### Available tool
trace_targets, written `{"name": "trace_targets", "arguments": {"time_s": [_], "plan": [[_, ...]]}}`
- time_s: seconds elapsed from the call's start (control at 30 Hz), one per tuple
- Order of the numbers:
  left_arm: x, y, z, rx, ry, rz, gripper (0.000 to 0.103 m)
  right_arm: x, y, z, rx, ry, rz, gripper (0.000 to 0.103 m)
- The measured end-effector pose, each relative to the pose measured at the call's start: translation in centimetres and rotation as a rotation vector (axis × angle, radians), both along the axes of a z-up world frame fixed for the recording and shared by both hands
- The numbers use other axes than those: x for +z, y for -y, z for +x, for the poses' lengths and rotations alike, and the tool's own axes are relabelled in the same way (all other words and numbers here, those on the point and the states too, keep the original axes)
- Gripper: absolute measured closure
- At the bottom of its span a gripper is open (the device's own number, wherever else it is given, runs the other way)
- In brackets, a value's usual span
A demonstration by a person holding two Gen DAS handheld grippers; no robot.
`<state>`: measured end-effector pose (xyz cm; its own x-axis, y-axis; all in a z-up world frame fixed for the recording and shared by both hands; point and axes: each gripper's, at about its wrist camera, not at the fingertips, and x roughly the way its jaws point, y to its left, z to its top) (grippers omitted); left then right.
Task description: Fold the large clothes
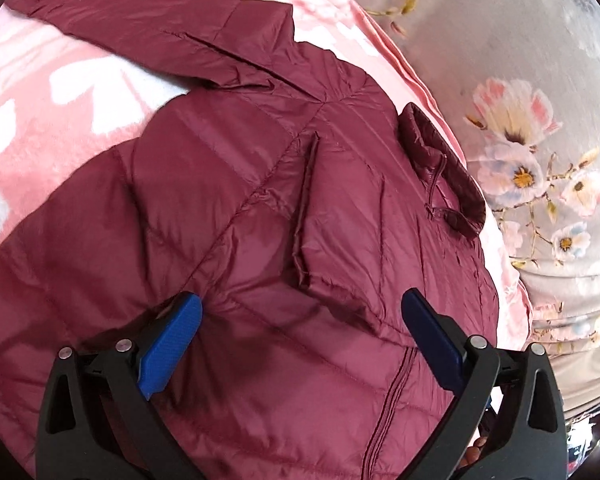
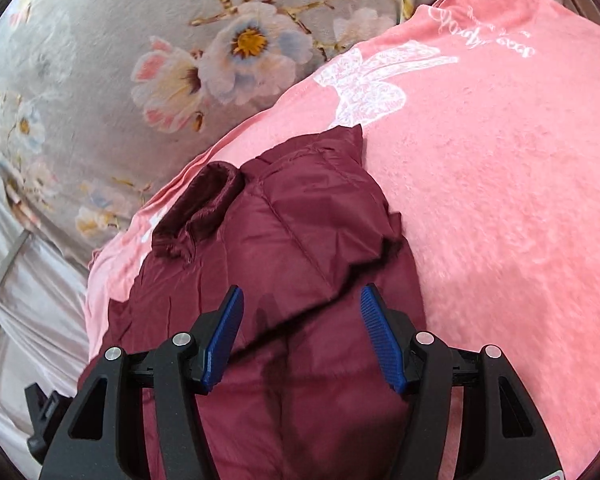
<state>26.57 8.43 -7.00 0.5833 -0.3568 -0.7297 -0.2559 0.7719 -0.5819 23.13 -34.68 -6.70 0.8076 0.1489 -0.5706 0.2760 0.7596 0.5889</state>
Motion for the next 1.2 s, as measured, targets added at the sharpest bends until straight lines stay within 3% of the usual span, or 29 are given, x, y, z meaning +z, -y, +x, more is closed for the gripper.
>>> {"name": "trace_targets", "arguments": {"time_s": [0.07, 0.1, 0.13, 0.17, 0.2, 0.23, 0.27, 0.47, 0.53, 0.73, 0.83, 1.03, 1.2], "plan": [[0.3, 0.3, 0.9, 0.001, 0.019, 0.006, 0.010, 0.0, 0.3, 0.7, -0.008, 0.003, 0.016, 0.046], [0.4, 0.6, 1.4, -0.007, 0.026, 0.006, 0.024, 0.0, 0.5, 1.3, -0.016, 0.005, 0.027, 0.052], [0.7, 0.9, 2.2, -0.029, 0.038, 0.010, 0.046, 0.0, 0.6, 1.5, -0.022, 0.005, 0.031, 0.063], [1.0, 1.3, 3.0, -0.048, 0.040, 0.021, 0.056, 0.1, 0.8, 2.0, -0.032, 0.005, 0.033, 0.070], [1.2, 1.6, 3.7, -0.068, 0.044, 0.034, 0.076, 0.3, 0.9, 2.3, -0.038, 0.007, 0.031, 0.085], [1.9, 2.0, 4.5, -0.086, 0.063, 0.055, 0.096, 0.6, 1.0, 2.6, -0.047, 0.016, 0.020, 0.095], [2.4, 2.2, 4.9, -0.097, 0.082, 0.074, 0.099, 1.1, 1.0, 2.8, -0.053, 0.031, 0.006, 0.097], [8.5, 2.6, 5.8, -0.098, 0.322, 0.206, 0.101, 6.1, -0.9, 0.6, -0.082, 0.240, -0.148, 0.101], [8.8, 2.6, 6.6, -0.090, 0.353, 0.268, 0.101, 6.0, -1.3, 1.0, -0.087, 0.227, -0.198, 0.101], [2.1, 2.9, 10.2, -0.114, 0.152, 0.363, 0.101, 0.8, -1.0, 4.2, -0.032, -0.040, -0.168, 0.101], [-0.3, 2.6, 10.3, -0.113, 0.105, 0.359, 0.101, -0.9, -1.0, 4.7, -0.009, -0.127, -0.157, 0.101], [-1.0, 4.3, 10.0, -0.122, 0.133, 0.470, 0.101, -0.5, -1.5, 2.3, -0.016, -0.127, -0.188, 0.097], [-1.1, 4.1, 9.7, -0.116, 0.146, 0.471, 0.099, 2.8, -1.2, -1.6, -0.114, -0.009, -0.246, 0.094]]}}
